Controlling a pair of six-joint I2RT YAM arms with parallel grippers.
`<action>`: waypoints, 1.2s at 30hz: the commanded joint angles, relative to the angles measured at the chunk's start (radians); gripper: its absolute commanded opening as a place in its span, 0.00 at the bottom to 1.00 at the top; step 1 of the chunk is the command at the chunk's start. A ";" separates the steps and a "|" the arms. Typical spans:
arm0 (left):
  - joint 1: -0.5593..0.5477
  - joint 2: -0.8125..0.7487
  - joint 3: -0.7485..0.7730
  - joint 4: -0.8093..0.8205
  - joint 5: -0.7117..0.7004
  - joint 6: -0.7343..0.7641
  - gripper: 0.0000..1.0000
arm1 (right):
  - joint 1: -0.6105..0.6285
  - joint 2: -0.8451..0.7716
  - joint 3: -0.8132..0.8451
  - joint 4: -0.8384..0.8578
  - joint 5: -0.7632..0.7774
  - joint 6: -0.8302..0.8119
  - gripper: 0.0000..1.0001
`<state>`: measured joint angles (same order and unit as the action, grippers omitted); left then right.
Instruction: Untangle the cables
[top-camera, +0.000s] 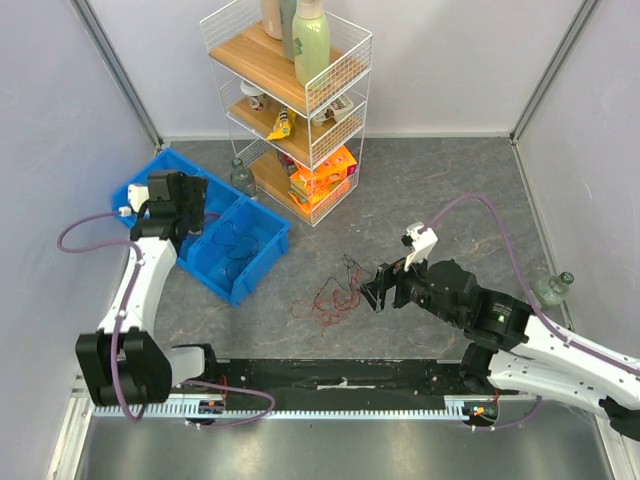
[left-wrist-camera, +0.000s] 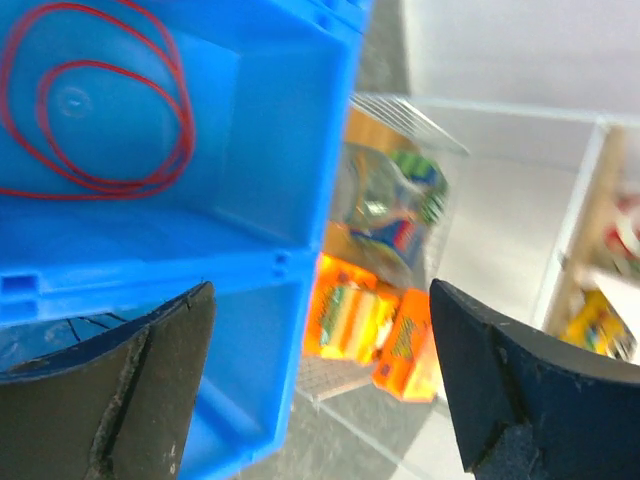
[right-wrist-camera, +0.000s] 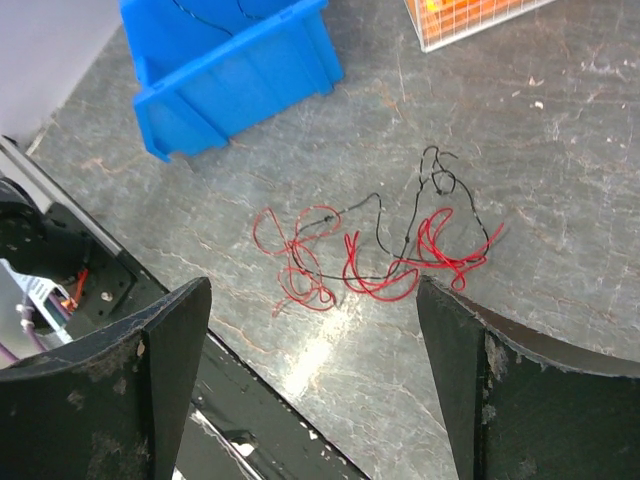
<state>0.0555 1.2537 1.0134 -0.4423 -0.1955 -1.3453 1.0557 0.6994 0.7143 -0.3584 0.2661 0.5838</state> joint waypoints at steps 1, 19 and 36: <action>0.001 -0.129 -0.071 0.183 0.251 0.242 0.90 | 0.001 0.076 -0.013 0.033 -0.017 0.004 0.91; -0.882 -0.286 -0.404 0.369 0.352 0.781 0.59 | -0.023 0.285 -0.108 0.124 0.045 0.163 0.67; -0.981 -0.039 -0.326 0.254 0.208 0.856 0.50 | -0.103 0.414 -0.197 0.295 -0.215 0.206 0.52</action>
<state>-0.9226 1.2194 0.6498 -0.1848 0.0593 -0.5259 0.9543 1.0931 0.5404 -0.1764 0.1215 0.7528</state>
